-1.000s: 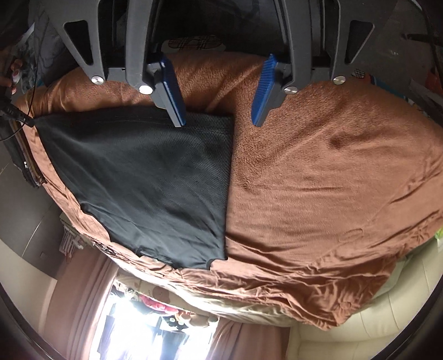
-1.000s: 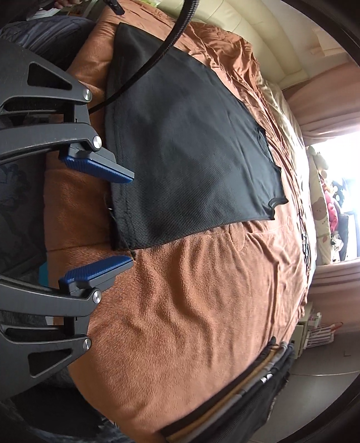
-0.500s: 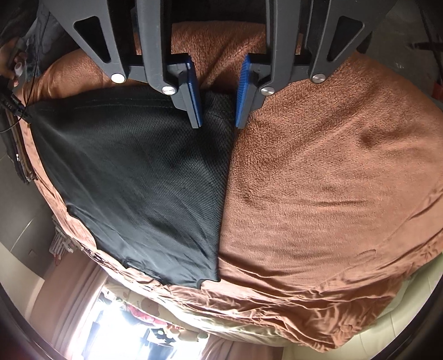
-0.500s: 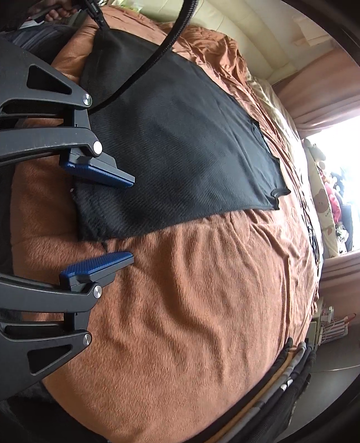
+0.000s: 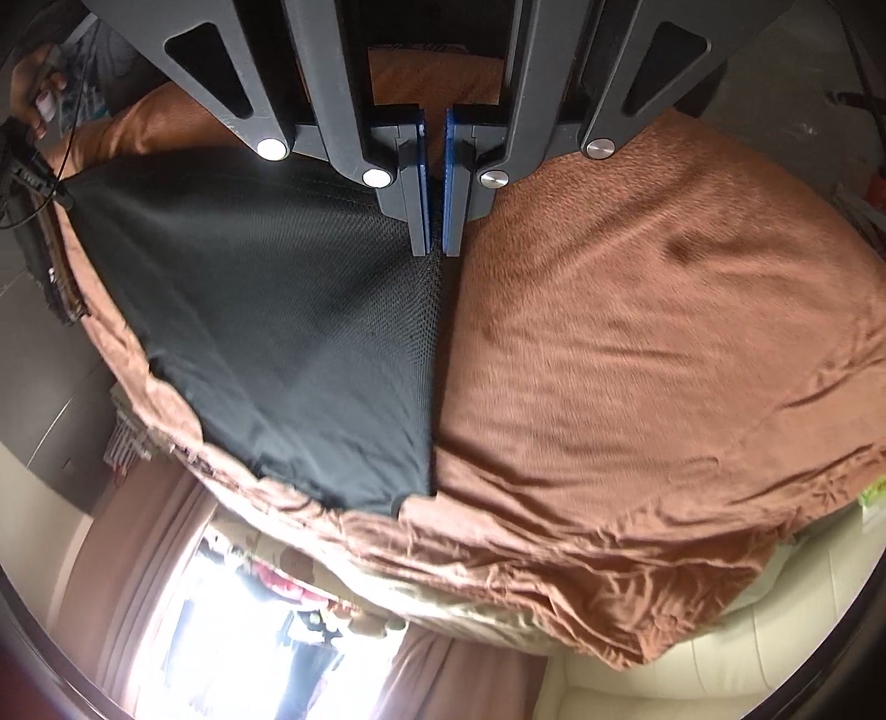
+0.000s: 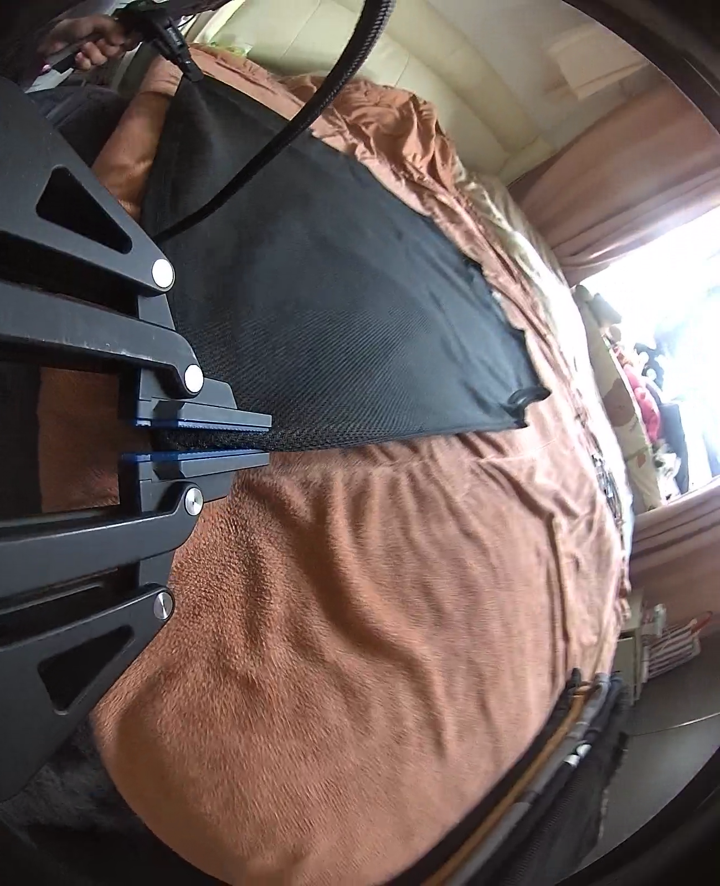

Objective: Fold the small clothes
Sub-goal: 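Close the left gripper on the shirt hem while the right gripper grasps it too, then lift the hem with both grippers and fold it over toward the collar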

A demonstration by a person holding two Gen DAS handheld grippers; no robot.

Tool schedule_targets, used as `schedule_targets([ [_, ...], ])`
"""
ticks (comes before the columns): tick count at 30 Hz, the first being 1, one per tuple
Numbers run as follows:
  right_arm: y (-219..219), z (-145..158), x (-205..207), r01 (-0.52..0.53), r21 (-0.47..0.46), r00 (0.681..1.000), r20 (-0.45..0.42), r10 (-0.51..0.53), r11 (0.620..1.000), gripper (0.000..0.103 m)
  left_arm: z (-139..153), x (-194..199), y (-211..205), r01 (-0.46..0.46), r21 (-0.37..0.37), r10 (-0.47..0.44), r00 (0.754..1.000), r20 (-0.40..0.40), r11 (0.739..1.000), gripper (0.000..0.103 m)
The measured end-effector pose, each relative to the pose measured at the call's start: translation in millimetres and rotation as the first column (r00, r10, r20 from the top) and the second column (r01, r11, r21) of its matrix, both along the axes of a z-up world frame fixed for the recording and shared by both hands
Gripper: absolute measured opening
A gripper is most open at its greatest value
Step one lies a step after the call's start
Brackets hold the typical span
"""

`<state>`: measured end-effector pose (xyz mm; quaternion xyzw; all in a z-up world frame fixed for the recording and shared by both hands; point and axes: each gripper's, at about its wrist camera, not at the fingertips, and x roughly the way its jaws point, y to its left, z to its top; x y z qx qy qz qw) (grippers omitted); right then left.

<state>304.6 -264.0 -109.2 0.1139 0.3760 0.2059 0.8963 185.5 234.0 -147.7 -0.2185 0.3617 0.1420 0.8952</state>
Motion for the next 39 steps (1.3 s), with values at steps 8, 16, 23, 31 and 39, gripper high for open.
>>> schedule_targets([
  [8, -18.3, 31.2, -42.8, -0.030, 0.029, 0.996, 0.082, 0.027, 0.999, 0.002, 41.9, -35.2, 3.2, -0.019, -0.001, 0.019, 0.994, 0.109, 1.000, 0.004],
  [16, -38.7, 59.3, -100.8, -0.052, 0.060, 0.982, 0.185, 0.040, 0.997, 0.001, 76.1, -87.1, -6.3, -0.027, -0.006, 0.028, 0.978, 0.208, 1.000, 0.003],
  [23, -60.1, 66.6, -145.5, -0.061, 0.096, 0.972, 0.234, 0.037, 0.993, 0.001, 93.1, -139.1, -14.6, -0.038, -0.015, 0.041, 0.959, 0.281, 0.999, 0.003],
  [31, -76.6, 68.3, -181.2, -0.076, 0.114, 0.963, 0.268, 0.044, 0.991, 0.001, 103.5, -180.7, -25.3, -0.035, -0.009, 0.036, 0.942, 0.332, 0.999, 0.004],
  [39, -72.6, 66.2, -182.2, -0.083, 0.097, 0.964, 0.259, 0.056, 0.992, 0.001, 91.3, -184.4, -20.9, -0.034, -0.022, 0.040, 0.945, 0.326, 0.999, 0.003],
])
